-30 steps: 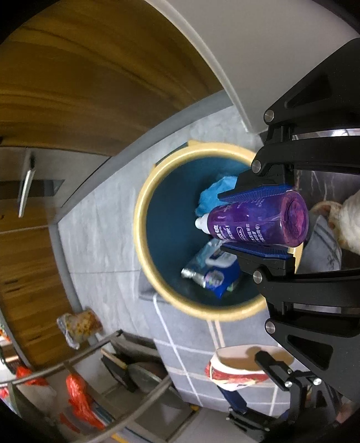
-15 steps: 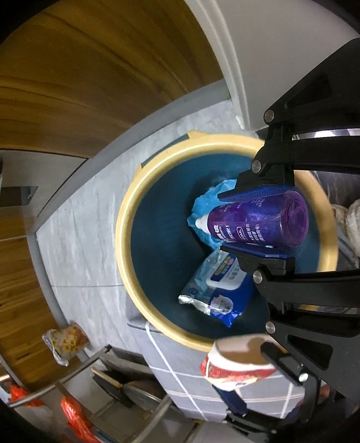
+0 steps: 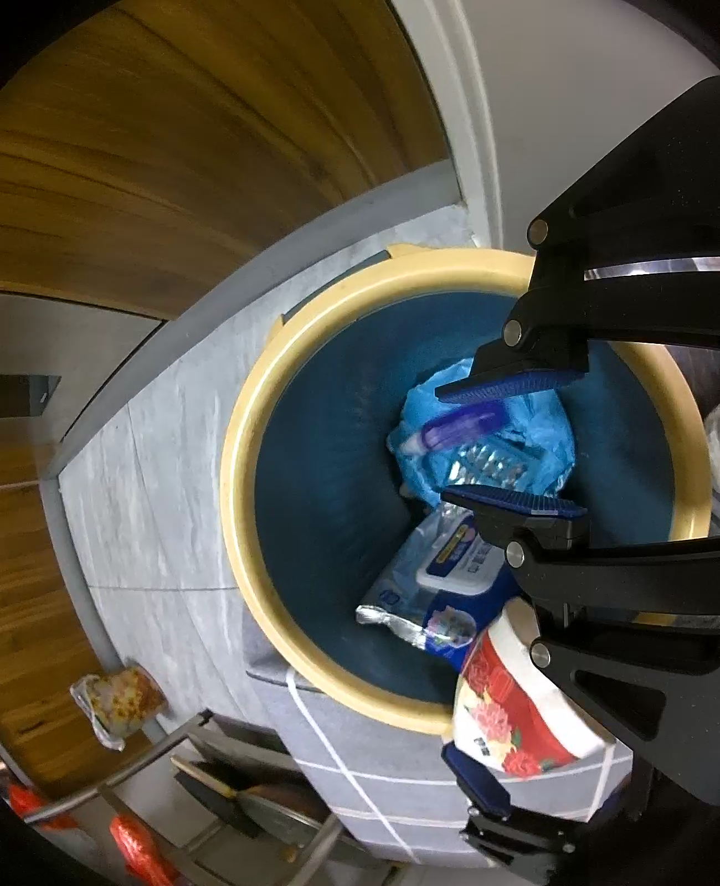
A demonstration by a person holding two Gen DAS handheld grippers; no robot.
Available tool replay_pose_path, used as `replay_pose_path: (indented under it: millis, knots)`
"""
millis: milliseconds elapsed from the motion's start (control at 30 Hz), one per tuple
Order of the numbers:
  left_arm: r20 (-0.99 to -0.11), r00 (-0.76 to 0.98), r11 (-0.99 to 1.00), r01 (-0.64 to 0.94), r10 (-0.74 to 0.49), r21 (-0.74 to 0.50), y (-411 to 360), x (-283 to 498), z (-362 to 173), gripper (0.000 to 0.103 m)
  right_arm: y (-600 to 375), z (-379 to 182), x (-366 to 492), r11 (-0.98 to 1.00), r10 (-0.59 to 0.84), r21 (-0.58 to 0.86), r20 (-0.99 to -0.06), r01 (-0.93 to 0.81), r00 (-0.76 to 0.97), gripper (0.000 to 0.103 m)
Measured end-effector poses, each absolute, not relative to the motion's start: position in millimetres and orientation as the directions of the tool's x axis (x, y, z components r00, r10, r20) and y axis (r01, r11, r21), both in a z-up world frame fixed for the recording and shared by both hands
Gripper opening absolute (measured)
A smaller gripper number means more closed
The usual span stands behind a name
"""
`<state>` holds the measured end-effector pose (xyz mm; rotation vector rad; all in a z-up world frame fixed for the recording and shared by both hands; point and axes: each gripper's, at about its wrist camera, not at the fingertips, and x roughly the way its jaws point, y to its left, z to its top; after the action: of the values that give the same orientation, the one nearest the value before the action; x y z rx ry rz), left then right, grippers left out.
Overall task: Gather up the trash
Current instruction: 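Open both tools over the bin to drop the bottle and cup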
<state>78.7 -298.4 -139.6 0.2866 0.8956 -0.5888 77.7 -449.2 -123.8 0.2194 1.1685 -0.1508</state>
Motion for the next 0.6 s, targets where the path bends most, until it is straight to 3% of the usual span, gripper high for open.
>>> replay_pose_path:
  millis: [133, 200, 233, 533, 600]
  knots:
    - [-0.789, 0.498, 0.806, 0.591, -0.360, 0.005, -293.8, 67.7, -132.1, 0.081, -442.4, -115.3, 67.9, 0.968, 0.003, 0.104, -0.915, 0.229, 0.404, 0.032]
    - [-0.783, 0.509, 0.812, 0.584, -0.357, 0.010, -291.8, 62.5, -125.1, 0.096, -441.0, -110.2, 61.4, 0.966, 0.007, 0.114, -0.910, 0.233, 0.416, 0.032]
    - [-0.776, 0.521, 0.816, 0.578, -0.355, 0.015, -290.1, 58.8, -121.1, 0.097, -441.2, -106.1, 56.4, 0.963, 0.009, 0.121, -0.906, 0.241, 0.422, 0.032]
    - [-0.751, 0.560, 0.821, 0.570, -0.350, 0.042, -272.0, 19.9, -93.4, 0.094, -429.1, -68.4, 13.1, 0.963, -0.007, 0.127, -0.872, 0.240, 0.490, 0.032]
    - [-0.742, 0.566, 0.816, 0.576, -0.359, 0.045, -265.7, 10.6, -83.6, 0.081, -425.4, -59.0, 2.5, 0.960, -0.007, 0.137, -0.858, 0.243, 0.513, 0.032]
